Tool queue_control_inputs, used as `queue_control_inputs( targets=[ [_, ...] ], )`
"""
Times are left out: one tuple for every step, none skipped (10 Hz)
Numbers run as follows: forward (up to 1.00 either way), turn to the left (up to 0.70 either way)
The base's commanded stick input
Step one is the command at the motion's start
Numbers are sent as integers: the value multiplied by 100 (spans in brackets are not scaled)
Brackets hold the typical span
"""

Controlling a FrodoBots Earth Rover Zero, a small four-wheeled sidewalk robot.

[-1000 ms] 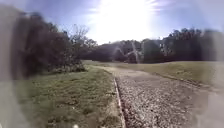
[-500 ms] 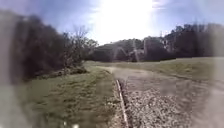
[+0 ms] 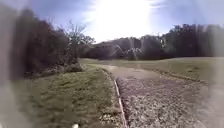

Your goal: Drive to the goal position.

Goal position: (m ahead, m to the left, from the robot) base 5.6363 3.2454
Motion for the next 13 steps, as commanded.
queue_control_inputs(
  targets=[
    [70,-35],
    [70,-30],
    [70,-21],
    [70,-3],
    [70,0],
    [70,0],
    [70,0],
    [70,0],
    [70,0],
    [70,0],
    [70,0],
    [70,0],
    [70,0]
  ],
)
